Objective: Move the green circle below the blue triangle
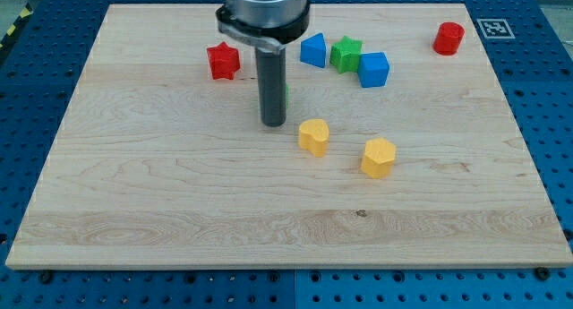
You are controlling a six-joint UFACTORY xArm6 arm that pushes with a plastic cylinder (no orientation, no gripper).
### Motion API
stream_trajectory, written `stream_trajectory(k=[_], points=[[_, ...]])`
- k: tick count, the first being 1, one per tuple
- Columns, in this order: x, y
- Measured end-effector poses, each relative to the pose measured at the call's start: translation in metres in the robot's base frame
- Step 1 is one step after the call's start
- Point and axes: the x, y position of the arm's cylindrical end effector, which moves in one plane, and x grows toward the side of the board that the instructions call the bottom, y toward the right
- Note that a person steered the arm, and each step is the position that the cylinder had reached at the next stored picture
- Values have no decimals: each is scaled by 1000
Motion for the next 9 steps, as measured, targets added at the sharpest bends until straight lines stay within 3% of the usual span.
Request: stream_trajectory(k=[2, 4, 6, 7, 9], points=[[-27, 22], [-28, -29], [-79, -54], [-80, -54], [-38, -47]])
